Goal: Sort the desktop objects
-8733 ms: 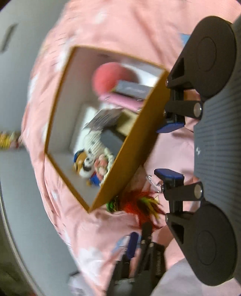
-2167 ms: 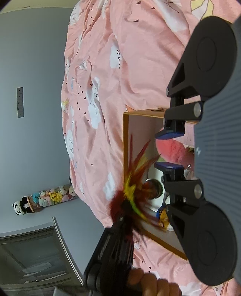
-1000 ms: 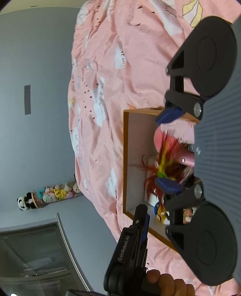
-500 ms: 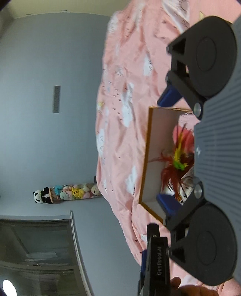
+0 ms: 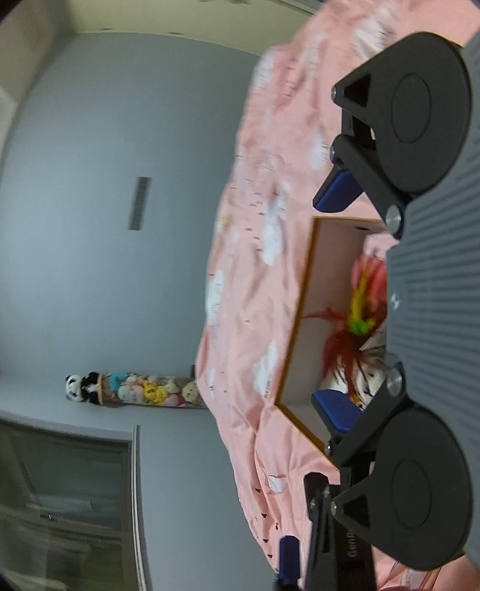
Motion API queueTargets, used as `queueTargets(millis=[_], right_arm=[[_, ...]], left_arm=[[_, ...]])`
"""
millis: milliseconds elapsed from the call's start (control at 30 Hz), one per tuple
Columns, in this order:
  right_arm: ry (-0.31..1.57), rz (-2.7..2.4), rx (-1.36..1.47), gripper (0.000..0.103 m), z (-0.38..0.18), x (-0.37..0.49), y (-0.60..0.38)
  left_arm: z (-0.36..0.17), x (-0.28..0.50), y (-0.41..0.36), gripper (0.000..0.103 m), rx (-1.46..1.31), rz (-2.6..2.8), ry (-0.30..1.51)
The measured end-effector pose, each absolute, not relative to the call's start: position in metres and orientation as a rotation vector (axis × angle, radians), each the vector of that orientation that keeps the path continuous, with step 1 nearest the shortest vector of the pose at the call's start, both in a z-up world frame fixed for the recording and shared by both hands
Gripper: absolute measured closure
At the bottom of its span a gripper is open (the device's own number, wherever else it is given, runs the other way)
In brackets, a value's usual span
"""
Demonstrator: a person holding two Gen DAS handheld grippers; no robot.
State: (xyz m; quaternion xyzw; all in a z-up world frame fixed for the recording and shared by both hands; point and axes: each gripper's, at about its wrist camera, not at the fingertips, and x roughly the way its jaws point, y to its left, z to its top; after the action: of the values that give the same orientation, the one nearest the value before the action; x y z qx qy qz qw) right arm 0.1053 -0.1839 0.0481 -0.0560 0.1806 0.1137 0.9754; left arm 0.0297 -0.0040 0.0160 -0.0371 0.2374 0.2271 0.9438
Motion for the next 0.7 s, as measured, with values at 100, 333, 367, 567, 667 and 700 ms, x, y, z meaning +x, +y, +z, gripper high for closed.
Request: queueTargets(millis=[100, 333, 367, 567, 667, 700], right_arm=[[0.431, 0.217, -0.082, 0.001, 0.039, 0.11, -0.186], [0.534, 0.203, -0.039, 0.001, 0.013, 0.126, -0.187], [0.549, 0.202, -0.033, 0.001, 0.01, 0.127, -0.189], [0.635, 0.191, 0.012, 0.001, -0.009, 0.141, -0.196], [0.667, 0.189, 0.029, 0.001, -0.016, 0.146, -0.199], [0.675, 0.188, 0.031, 0.001, -0.019, 0.147, -0.199]], left_arm=[[0.008, 0.031, -0.004, 0.015, -0.094, 0.448, 0.507], [-0.012, 0.039, -0.005, 0.015, -0.113, 0.448, 0.567], [-0.015, 0.04, -0.006, 0.015, -0.117, 0.446, 0.578], [-0.031, 0.052, -0.007, 0.015, -0.133, 0.428, 0.656], [-0.037, 0.057, -0.01, 0.015, -0.126, 0.429, 0.676], [-0.038, 0.058, -0.01, 0.015, -0.126, 0.427, 0.682]])
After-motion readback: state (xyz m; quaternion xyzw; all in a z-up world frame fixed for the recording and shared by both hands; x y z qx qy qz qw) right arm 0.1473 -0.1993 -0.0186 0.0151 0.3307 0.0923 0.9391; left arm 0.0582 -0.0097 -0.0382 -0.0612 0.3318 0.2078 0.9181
